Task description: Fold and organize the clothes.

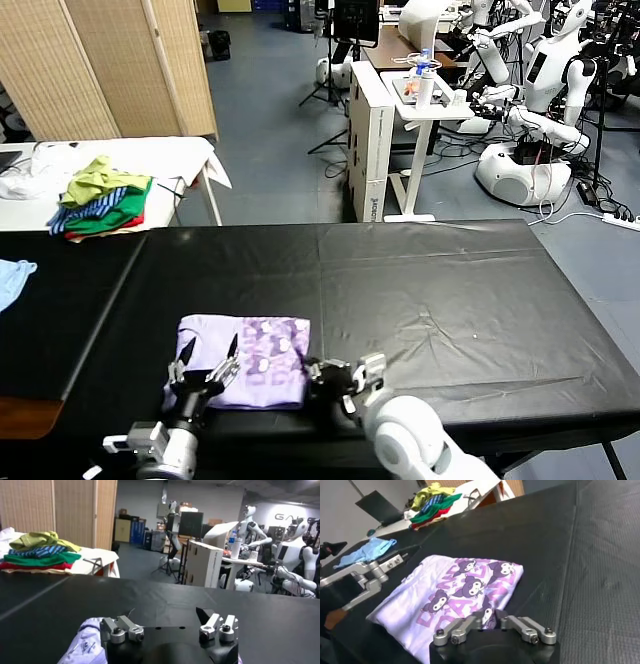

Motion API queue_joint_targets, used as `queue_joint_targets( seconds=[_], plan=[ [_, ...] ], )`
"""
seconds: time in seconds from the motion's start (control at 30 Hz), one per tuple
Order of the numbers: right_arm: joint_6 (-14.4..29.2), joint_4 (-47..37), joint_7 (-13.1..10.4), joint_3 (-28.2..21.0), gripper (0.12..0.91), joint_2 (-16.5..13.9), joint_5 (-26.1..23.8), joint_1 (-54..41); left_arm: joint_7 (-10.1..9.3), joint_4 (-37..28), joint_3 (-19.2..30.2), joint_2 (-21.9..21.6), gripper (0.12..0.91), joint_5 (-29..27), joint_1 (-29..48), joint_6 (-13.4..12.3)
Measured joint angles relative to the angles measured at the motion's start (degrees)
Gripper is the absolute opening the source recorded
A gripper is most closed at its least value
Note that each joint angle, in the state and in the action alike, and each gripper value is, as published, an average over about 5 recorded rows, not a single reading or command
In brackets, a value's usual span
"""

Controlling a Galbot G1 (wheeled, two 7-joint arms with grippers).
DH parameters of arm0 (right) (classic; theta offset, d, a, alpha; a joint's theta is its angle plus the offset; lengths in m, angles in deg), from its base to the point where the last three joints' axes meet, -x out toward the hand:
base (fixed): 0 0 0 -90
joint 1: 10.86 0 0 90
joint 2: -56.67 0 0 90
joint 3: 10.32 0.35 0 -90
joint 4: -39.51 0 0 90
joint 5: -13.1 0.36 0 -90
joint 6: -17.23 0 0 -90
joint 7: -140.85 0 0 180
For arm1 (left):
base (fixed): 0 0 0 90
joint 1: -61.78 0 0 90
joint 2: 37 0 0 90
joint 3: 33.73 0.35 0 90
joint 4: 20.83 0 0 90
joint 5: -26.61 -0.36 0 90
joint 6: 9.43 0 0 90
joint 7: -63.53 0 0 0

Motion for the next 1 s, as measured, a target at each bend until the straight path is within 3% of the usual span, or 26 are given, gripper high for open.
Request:
queue_joint_targets(
  seconds=[0.17, 0.33, 0.4, 0.53, 0.77, 0.87, 1.0],
  plan=[
    [-3.6, 2.4, -0.1, 4.5, 0.140, -4.7, 0.0, 1.4, -0.01, 0.0, -0.2, 0.0, 0.907, 0.1, 0.3, -0.1],
    [-4.2, 4.4, 0.5, 8.8, 0.143, -8.6, 0.7, 3.4, -0.12, 0.0, -0.1, 0.4, 0.907, 0.2, 0.3, -0.1],
    [-4.2, 5.0, 1.1, 10.1, 0.181, -9.4, 0.8, 3.9, -0.25, 0.1, -0.1, 0.5, 0.907, 0.3, 0.1, -0.1],
    [-4.1, 6.4, 2.1, 12.0, 0.387, -10.7, 0.6, 4.5, -0.47, 0.7, -0.2, 0.4, 0.907, 1.5, -0.7, -0.7],
    [-3.0, 8.7, 3.0, 14.1, 0.816, -12.5, 0.1, 5.8, -0.54, 1.1, -0.9, -0.4, 0.907, 2.9, -2.0, -4.1],
    [-1.6, 9.5, 3.2, 15.1, 0.893, -13.1, -0.2, 6.5, -0.86, 1.7, -0.9, -0.6, 0.907, 3.2, -2.7, -3.8],
    [1.4, 10.8, 3.8, 16.8, 0.906, -14.1, -1.6, 7.9, -1.68, 2.9, -1.1, -1.0, 0.907, 3.4, -4.3, -3.5]
  ],
)
